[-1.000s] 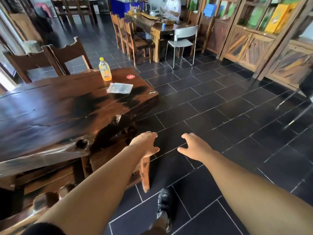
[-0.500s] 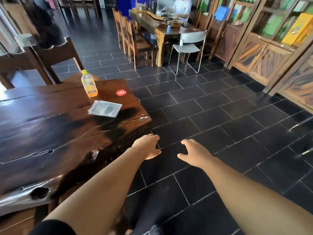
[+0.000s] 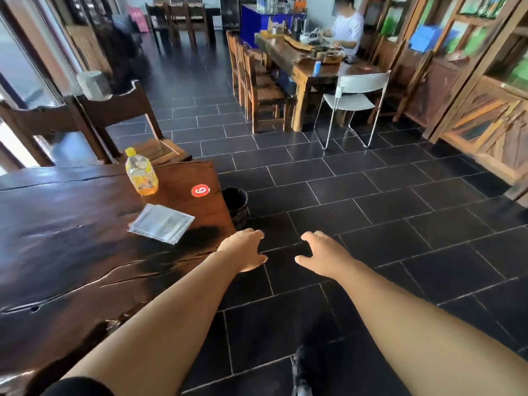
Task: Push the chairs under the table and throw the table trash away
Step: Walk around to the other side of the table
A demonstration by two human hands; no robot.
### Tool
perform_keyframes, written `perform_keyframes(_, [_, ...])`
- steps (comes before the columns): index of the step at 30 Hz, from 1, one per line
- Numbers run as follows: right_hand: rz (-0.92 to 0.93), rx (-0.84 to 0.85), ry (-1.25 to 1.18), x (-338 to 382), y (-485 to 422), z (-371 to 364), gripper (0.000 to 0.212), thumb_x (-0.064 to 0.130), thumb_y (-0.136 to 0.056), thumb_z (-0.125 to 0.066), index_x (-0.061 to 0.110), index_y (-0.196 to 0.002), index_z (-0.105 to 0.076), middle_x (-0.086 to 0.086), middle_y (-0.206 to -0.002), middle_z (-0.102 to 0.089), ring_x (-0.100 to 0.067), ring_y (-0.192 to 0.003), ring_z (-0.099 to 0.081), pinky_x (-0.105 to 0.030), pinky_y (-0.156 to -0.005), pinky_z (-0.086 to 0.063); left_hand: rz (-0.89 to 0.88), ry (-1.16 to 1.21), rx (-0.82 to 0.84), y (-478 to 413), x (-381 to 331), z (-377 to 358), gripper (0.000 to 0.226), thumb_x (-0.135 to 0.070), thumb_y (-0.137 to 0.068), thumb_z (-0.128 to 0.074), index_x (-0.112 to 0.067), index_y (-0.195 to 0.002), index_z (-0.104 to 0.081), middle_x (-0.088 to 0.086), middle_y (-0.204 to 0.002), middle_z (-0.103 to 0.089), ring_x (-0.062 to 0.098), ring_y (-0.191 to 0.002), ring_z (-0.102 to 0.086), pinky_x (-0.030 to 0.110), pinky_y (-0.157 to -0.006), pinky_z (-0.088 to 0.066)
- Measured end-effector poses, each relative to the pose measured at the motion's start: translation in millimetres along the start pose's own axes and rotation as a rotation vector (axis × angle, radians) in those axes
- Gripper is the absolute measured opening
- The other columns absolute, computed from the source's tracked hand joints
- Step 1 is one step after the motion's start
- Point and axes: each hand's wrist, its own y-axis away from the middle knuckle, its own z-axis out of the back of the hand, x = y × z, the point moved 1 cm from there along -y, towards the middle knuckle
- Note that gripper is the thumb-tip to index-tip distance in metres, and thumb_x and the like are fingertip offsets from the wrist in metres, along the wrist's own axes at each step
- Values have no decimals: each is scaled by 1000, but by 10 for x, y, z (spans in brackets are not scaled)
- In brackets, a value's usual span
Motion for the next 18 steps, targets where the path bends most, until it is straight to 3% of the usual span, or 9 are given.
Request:
perform_keyframes(8, [138, 76, 79, -460, -1330, 691, 59, 47, -92, -60, 20, -141, -43, -2, -131, -49, -23, -111, -55, -42, -89, -53, 155, 36, -41, -1069, -215, 416, 65, -44, -89, -64, -21, -146, -41, 1, -143, -49, 26, -127, -52, 40, -95, -49])
perform_keyframes(18, [325, 185, 166, -182, -2791, 928, 59, 47, -93, -60, 19, -141, -42, -3, -132, -48, -26, -117, -54, -43, -90, -51, 331, 117, -73, -1963, 210, 651, 57, -44, -86, -65, -19, -135, -49, 0, -126, -56, 26, -118, -55, 42, -90, -51])
